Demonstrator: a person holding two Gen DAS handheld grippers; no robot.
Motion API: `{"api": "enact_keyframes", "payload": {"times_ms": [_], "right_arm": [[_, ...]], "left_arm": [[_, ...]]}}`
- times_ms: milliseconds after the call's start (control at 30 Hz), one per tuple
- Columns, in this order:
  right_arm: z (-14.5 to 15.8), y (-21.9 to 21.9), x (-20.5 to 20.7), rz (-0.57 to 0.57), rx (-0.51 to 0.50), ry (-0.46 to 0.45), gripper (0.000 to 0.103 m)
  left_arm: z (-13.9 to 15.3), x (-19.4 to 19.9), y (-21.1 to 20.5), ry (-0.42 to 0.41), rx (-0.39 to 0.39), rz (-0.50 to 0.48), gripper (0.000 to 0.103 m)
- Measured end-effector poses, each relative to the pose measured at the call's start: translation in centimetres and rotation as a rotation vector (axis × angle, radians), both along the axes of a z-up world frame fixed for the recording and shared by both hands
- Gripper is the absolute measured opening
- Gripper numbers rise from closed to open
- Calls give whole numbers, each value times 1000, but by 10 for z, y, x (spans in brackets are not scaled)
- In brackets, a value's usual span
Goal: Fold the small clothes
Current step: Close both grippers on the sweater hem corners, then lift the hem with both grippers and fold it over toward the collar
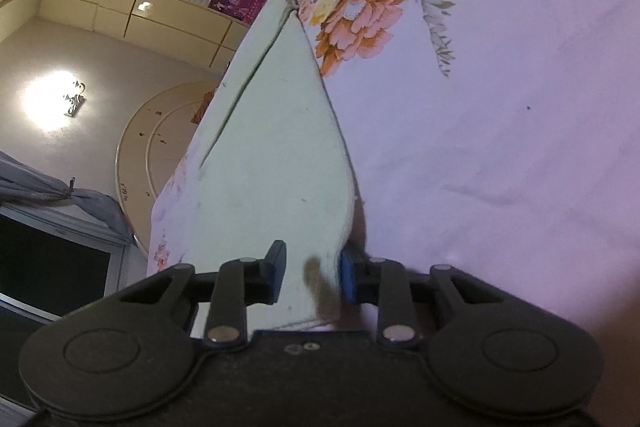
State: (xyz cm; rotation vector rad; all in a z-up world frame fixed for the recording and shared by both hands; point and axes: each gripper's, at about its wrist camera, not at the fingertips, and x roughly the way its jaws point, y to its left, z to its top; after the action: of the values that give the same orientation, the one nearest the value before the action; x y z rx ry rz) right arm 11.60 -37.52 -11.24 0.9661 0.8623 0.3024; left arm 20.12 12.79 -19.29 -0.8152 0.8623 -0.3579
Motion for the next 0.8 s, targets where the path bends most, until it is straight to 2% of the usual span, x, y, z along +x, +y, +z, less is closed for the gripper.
{"api": "enact_keyframes", "payload": {"times_ms": [33,67,100,167,233,300,333,400,433,500,667,800], "right_arm": [[0,2,1,1,-11,-1,21],[1,5,3,5,-34,0,12],[2,9,4,10,-75,6,6],[7,15,3,12,-127,-12,5],[21,15,-6,-6,-109,-66,5],[34,14,-16,-7,-85,-148,5],[35,15,-17,-5,-107,-154,5],[18,14,-10,3,-173,-57,5],[7,11,-9,0,-170,-18,4],[7,8,-13,-23,-135,-31,4],[16,10,-21,-26,-153,-62,4],[32,11,-25,-30,-149,-112,4]], "left_arm": [[-1,1,0,5,16,8,13],[-2,2,-1,14,40,14,7],[-3,1,2,7,31,19,4],[9,-6,1,-45,51,45,4],[21,-15,0,-121,51,50,4],[20,-14,-1,-103,93,61,4],[13,-10,-1,-64,120,62,4],[4,-8,3,-43,83,82,4],[7,-8,2,-45,88,83,4],[12,-9,0,-55,109,74,4],[17,-10,1,-57,77,92,4],[27,-21,3,-97,53,95,4]]}}
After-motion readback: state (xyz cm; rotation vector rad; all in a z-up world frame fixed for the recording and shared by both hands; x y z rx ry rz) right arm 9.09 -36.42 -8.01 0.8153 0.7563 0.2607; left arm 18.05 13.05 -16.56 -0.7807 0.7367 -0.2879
